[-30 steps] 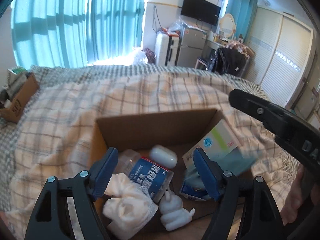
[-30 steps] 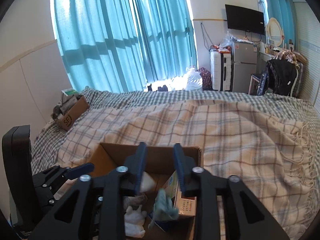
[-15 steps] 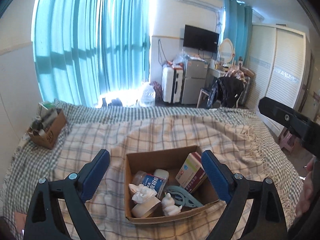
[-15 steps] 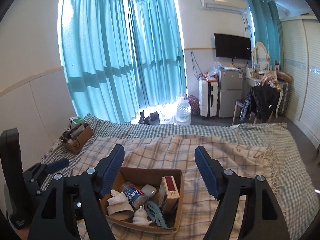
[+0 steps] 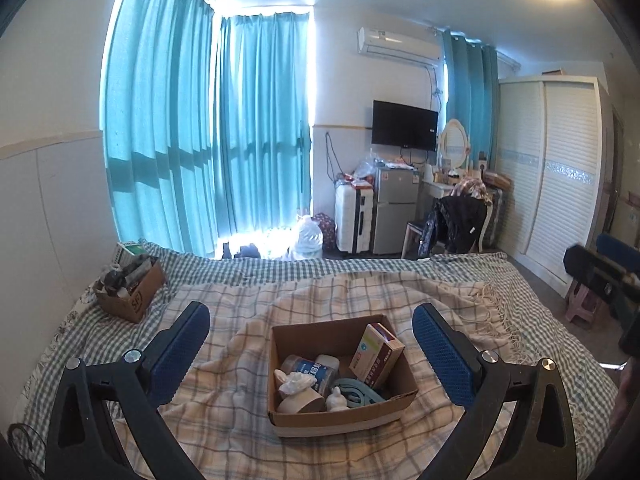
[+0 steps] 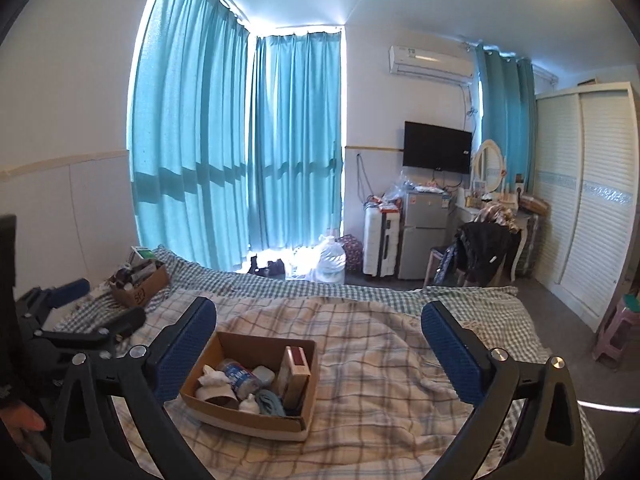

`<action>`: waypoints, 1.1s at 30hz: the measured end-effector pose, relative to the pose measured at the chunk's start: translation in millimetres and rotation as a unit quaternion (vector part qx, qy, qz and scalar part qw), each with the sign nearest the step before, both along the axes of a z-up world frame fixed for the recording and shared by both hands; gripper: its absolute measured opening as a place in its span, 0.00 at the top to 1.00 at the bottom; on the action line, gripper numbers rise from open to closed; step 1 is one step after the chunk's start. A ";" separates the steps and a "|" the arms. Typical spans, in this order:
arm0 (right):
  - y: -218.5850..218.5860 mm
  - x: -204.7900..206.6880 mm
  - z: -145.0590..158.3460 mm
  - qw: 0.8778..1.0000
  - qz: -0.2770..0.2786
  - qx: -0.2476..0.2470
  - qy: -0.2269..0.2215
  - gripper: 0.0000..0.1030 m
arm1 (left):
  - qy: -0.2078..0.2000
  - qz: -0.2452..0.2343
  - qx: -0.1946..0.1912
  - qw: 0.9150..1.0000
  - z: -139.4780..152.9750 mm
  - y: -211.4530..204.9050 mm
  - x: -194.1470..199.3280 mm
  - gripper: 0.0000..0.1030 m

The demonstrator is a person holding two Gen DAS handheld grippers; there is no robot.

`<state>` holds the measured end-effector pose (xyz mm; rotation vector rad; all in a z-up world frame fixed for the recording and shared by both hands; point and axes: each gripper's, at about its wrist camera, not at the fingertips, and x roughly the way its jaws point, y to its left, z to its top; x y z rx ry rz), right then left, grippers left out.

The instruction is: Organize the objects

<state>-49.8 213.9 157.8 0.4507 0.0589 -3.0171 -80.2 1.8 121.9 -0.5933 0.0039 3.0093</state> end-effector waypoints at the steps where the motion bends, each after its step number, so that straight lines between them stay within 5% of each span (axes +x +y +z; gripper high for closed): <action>1: 0.8 4.1 -6.7 1.000 -0.002 0.007 0.000 0.00 | 0.002 0.004 0.006 1.000 -4.9 -1.3 5.2 0.00; 9: -1.7 2.8 -92.7 0.999 -0.014 0.037 -0.020 0.00 | 0.021 0.030 -0.006 0.999 -53.5 -5.1 25.0 0.00; 14: 5.8 -4.9 -128.1 0.999 -0.025 0.037 -0.027 0.00 | -0.012 0.019 0.034 0.999 -84.7 -14.2 20.7 0.00; 23: -2.6 -12.3 -142.0 0.999 -0.015 0.029 -0.042 0.00 | -0.017 0.013 -0.016 1.000 -108.7 1.5 28.0 0.00; 33: -0.4 -5.1 -132.6 0.999 -0.018 0.009 -0.029 0.00 | -0.027 0.014 -0.004 1.000 -110.7 -4.6 30.6 0.00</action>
